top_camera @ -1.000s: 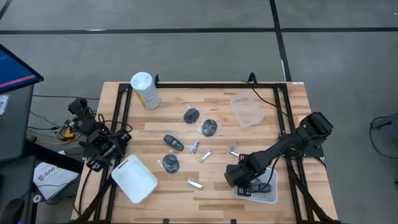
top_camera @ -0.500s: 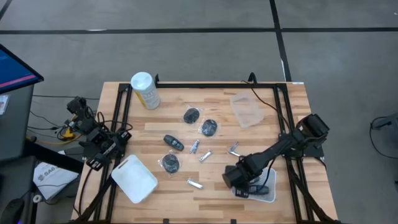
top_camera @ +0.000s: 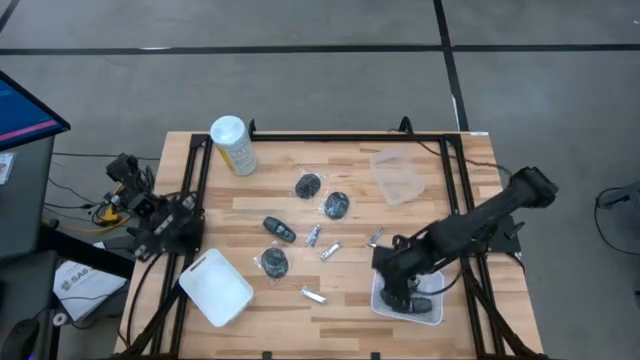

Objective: Pick & Place Travel size toiletries
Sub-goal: Put the black deodorant into the bottom right white bin

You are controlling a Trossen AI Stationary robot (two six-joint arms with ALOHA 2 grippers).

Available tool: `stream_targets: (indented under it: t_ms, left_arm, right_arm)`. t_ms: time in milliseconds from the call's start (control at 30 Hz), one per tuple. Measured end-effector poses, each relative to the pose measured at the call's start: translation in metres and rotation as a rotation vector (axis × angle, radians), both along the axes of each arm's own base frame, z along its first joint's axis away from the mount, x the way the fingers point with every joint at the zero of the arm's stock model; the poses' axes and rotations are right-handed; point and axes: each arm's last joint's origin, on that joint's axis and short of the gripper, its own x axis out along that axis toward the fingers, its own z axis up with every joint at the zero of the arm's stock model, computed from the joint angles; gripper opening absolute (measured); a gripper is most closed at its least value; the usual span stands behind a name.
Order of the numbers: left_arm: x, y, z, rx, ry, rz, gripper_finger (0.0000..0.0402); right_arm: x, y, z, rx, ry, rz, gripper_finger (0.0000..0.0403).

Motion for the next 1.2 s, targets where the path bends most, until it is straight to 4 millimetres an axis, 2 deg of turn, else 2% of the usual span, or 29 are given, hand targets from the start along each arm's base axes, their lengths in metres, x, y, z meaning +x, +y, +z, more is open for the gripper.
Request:
stream_targets:
  t_ms: [100, 267, 367, 467, 667, 800, 967, 1100, 1200]
  left_arm:
    - [0.003, 0.006, 0.017, -0.137, 0.137, 0.148, 0.0231]
    - [0.025, -0.004, 0.058, -0.079, 0.432, 0.439, 0.0226]
    - [0.044, -0.017, 0.081, -0.056, 0.635, 0.639, 0.0231]
    - [0.061, -0.030, 0.104, -0.087, 0.762, 0.821, 0.0245]
    - [0.080, -0.045, 0.148, -0.133, 0.849, 0.991, 0.0270]
    - [0.083, -0.047, 0.176, -0.099, 0.807, 0.974, 0.0262]
    - [0.079, -0.051, 0.217, 0.045, 0.547, 0.690, 0.0241]
    - [0.088, -0.047, 0.229, 0.141, 0.557, 0.559, 0.0217]
    - [0.105, -0.041, 0.232, 0.181, 0.597, 0.430, 0.0199]
  right_arm:
    - [-0.011, -0.010, 0.030, -0.028, -0.139, -0.048, 0.0232]
    - [-0.031, -0.027, 0.060, -0.113, -0.316, -0.149, 0.0231]
    - [-0.041, -0.036, 0.068, -0.165, -0.351, -0.178, 0.0231]
    - [-0.048, -0.040, 0.071, -0.205, -0.359, -0.161, 0.0231]
    - [-0.052, -0.041, 0.072, -0.247, -0.356, -0.092, 0.0231]
    - [-0.053, -0.037, 0.072, -0.260, -0.360, -0.045, 0.0231]
    - [-0.056, -0.033, 0.071, -0.263, -0.363, -0.012, 0.0230]
    - [-0.059, -0.029, 0.071, -0.258, -0.364, 0.011, 0.0230]
    - [-0.061, -0.025, 0.071, -0.255, -0.366, 0.029, 0.0230]
